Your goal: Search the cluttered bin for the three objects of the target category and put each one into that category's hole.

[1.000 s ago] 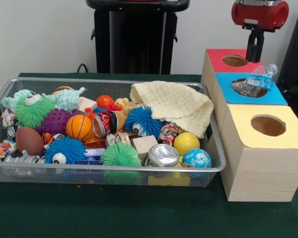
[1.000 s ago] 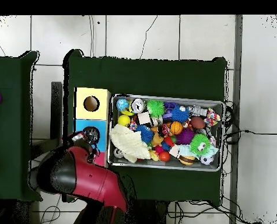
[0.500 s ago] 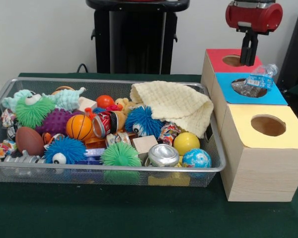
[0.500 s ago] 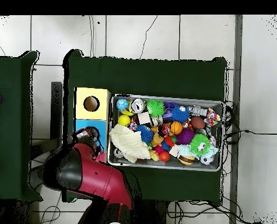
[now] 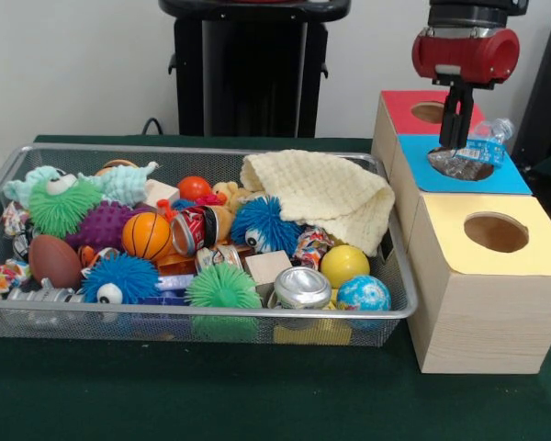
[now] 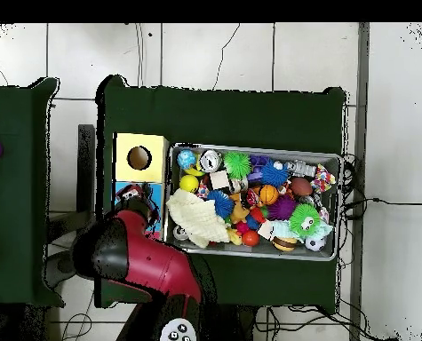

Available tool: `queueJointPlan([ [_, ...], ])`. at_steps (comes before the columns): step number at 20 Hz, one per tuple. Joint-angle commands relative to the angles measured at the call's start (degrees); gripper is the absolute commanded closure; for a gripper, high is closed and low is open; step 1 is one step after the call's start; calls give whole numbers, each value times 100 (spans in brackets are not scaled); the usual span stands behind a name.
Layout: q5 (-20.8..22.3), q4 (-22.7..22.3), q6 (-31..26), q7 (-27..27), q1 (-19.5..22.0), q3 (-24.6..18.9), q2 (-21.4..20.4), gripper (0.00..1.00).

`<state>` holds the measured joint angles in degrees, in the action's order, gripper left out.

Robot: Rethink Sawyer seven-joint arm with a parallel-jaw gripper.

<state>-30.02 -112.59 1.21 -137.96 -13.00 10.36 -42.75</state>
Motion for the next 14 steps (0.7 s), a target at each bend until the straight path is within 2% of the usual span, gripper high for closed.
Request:
queueJointPlan([
  [1, 297, -108, 662, -1038, 173, -738, 649, 100],
  [8, 702, -212, 1004, -966, 603, -1201, 885, 100],
  [10, 741, -243, 884, -885, 591, -1222, 896, 100],
  [11, 845, -330, 640, -751, 711, -1366, 853, 100],
  [14, 1189, -620, 384, -613, 1097, -1808, 753, 100],
])
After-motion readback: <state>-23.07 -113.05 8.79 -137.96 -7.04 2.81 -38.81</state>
